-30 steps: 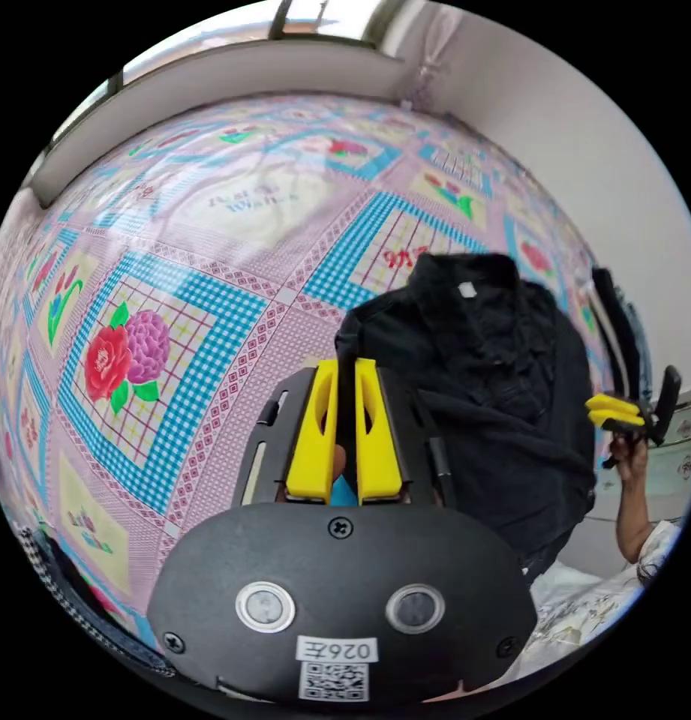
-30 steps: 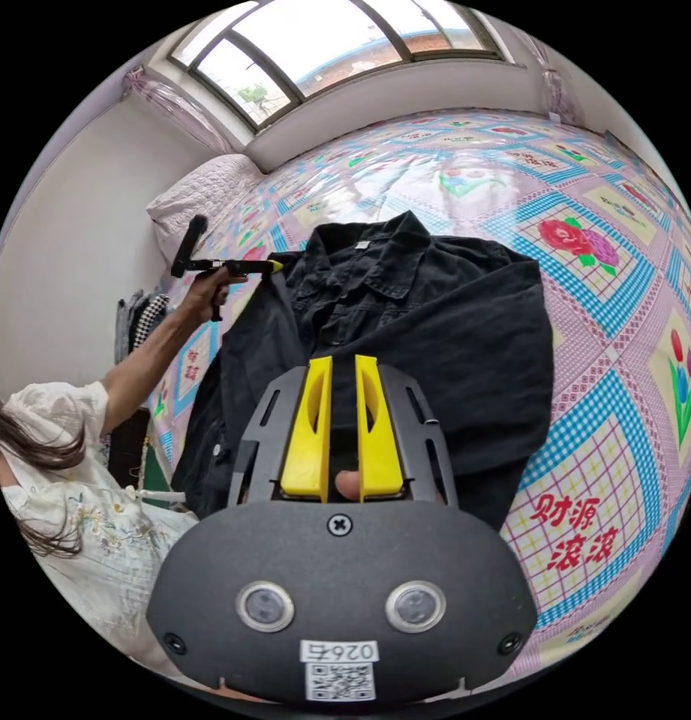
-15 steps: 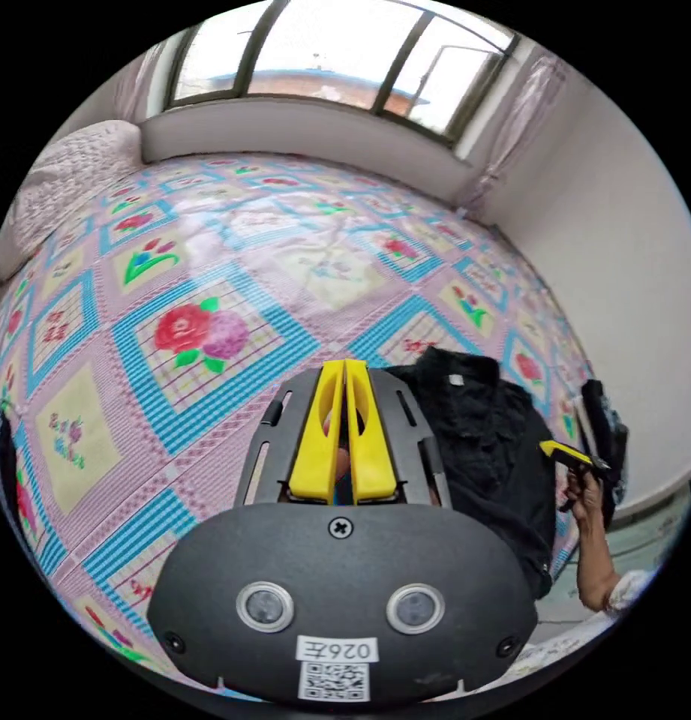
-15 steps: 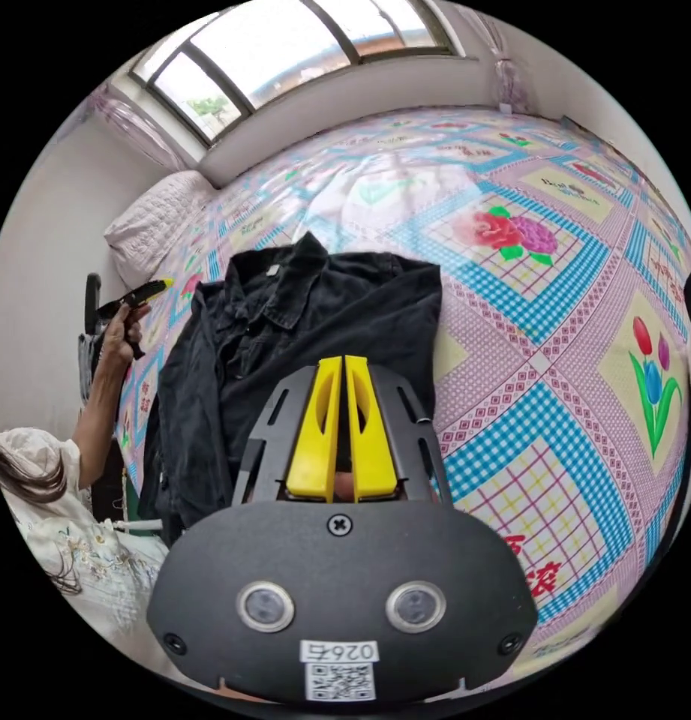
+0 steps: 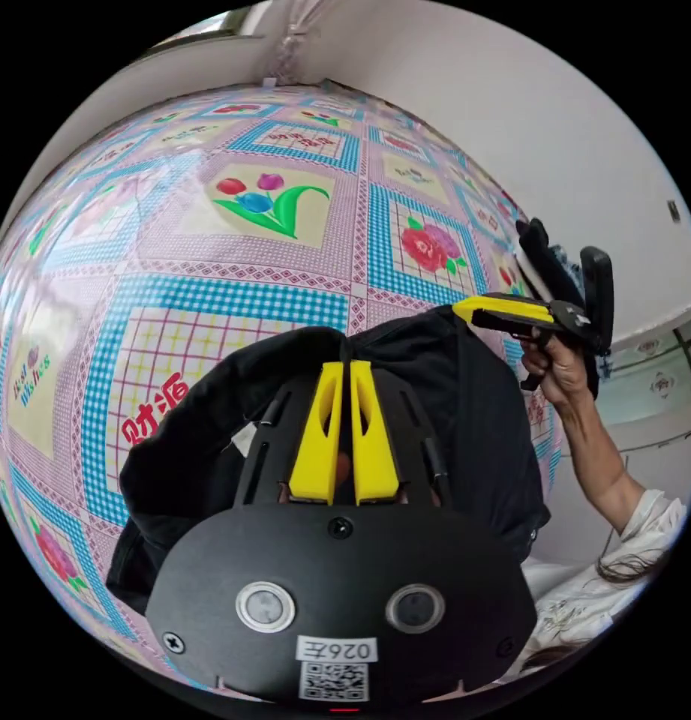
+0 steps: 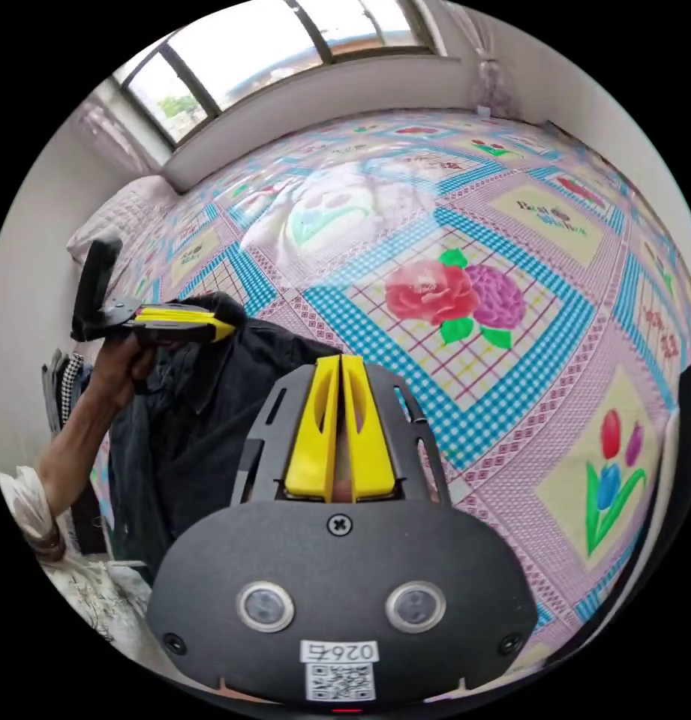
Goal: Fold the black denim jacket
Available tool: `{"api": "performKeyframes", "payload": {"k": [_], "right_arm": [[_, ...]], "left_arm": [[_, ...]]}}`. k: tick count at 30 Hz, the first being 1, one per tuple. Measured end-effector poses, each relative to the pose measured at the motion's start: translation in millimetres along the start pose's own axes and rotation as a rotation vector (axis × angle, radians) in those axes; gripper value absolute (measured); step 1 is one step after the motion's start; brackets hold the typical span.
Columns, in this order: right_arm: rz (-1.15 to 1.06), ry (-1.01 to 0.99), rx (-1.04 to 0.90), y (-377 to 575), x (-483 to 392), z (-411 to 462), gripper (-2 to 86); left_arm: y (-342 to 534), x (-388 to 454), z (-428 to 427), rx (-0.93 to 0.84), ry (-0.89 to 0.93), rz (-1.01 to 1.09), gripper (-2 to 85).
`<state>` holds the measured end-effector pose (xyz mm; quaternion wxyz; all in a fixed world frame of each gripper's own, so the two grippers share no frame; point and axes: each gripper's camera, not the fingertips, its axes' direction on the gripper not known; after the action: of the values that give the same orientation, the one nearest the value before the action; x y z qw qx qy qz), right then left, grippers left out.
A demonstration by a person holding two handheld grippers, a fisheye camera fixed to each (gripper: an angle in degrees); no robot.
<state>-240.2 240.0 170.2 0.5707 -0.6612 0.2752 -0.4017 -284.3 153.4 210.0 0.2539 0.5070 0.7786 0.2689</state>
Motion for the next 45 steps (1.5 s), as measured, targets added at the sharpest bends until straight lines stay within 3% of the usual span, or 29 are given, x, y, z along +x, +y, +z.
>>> {"api": "performKeyframes", "payload": {"k": [2, 4, 6, 10, 16, 19, 22, 27, 30, 36, 41, 42, 43, 44, 45], "right_arm": [[-0.103, 0.048, 0.031, -1.8, -6.8, -15.3, -1.0], [-0.102, 0.033, -0.03, -7.0, 2.7, -0.6, -1.3], [-0.086, -0.002, -0.035, -8.2, 8.3, 9.1, -1.4], [-0.133, 0.018, 0.025, -0.7, 1.3, 2.5, -0.3], [-0.059, -0.085, 0.082, 8.0, 14.4, -12.4, 8.8], [-0.056, -0.154, 0.069, 5.7, 15.8, -5.9, 6.3], [-0.097, -0.011, 0.019, -4.9, 5.8, 13.2, 4.0], [-0.111, 0.021, 0.075, 12.3, -2.2, -12.1, 2.8], [-0.108, -0.045, 0.125, 41.9, -2.2, -34.1, 2.2], [-0.015, -0.212, 0.126, 92.3, 5.3, -45.4, 4.3], [0.106, -0.144, 0.093, 128.1, -1.4, -47.1, 4.0], [0.101, -0.125, 0.06, 129.9, -3.4, -41.3, 3.9], [0.066, -0.074, 0.025, 134.2, -8.4, -32.6, 3.5], [0.055, -0.043, 0.049, 139.2, -11.1, -36.1, 3.9], [0.063, -0.036, 0.053, 140.3, -11.6, -38.9, 4.0]], "left_arm": [[11.7, -25.5, -6.8, 0.048, 0.067, -0.06, 0.1], [33.8, -72.5, 1.6, 0.104, 0.273, -0.201, -0.1], [47.2, -89.1, 3.5, 0.145, 0.367, -0.247, -0.2], [57.8, -87.3, -18.4, 0.181, 0.383, -0.201, -0.2], [65.0, -59.1, -60.8, 0.244, 0.236, -0.158, -0.6], [47.2, -34.1, -51.5, 0.217, 0.129, -0.065, -0.7], [23.4, -32.1, -26.6, 0.099, -0.035, 0.012, -0.7], [50.3, -92.9, -67.6, 0.141, 0.245, -0.115, -0.8], [89.7, -112.2, -105.9, 0.22, 0.23, -0.195, -0.9], [117.2, -80.5, -120.7, 0.386, 0.441, -0.151, -1.0], [52.1, 3.0, -62.3, 0.303, 0.69, 0.093, -1.0], [30.5, 22.7, -34.9, 0.176, 0.631, 0.137, -1.0], [14.3, 35.4, -3.9, 0.013, 0.401, 0.136, -1.0], [10.4, 38.9, 8.9, -0.059, 0.344, 0.162, -1.0], [7.2, 26.6, 10.7, -0.029, 0.433, 0.089, -1.0]]}}
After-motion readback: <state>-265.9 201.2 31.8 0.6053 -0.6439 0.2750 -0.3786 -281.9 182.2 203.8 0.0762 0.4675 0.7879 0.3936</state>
